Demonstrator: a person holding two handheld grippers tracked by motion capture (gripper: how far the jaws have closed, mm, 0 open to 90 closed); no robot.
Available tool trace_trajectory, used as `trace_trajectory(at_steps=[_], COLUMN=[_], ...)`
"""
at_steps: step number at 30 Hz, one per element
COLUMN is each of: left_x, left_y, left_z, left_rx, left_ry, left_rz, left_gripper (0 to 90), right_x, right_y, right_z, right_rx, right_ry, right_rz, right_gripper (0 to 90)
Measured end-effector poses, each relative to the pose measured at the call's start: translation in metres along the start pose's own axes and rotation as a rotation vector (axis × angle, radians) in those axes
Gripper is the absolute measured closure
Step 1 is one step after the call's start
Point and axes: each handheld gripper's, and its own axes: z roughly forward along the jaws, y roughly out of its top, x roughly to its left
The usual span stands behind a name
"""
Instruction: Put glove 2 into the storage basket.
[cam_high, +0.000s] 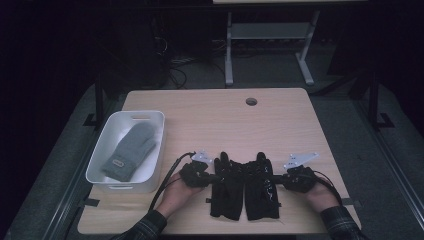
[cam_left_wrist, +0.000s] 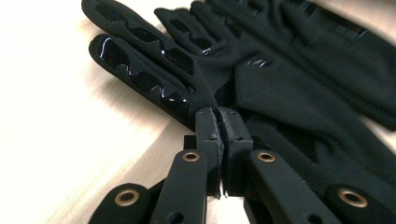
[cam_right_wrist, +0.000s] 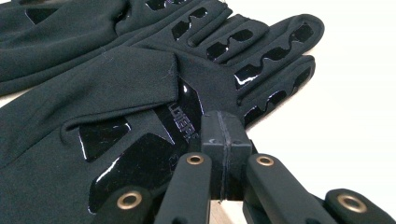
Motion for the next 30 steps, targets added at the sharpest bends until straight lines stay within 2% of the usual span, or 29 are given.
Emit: trace_trajectory(at_steps=[5,10,12,19,23,30], left_x=[0.003,0.001,0.002,-0.001,-0.005,-0.012], left_y=[0.007,0.015,0.019,0.029,0.034,0.042], left_z=[-0.011,-0.022,-0.024,-0.024,-0.019,-0.012], left_rx=[-0.071,-0.134,-0.160,-0.183,-0.174,-0.168], left_ry=[-0.056,-0.087,-0.104,-0.153,-0.180,-0.202], left_rz=[-0.038,-0.044,-0.047,-0.042,-0.032,-0.034], left_gripper=[87.8,87.8,87.8,87.8,87.8,87.7], right_x=[0.000,0.004,0.006,0.011,0.013,0.016], right_y=[0.001,0.003,0.005,0.011,0.013,0.015], right_z=[0.001,0.003,0.005,0.012,0.013,0.015], right_rx=[0.002,0.003,0.004,-0.002,-0.001,0.003], right_ry=[0.005,0.005,0.007,0.025,0.026,0.025], right_rz=[-0.003,0.002,-0.013,-0.018,-0.018,-0.025], right_gripper=[90.0,90.0,90.0,90.0,90.0,90.0])
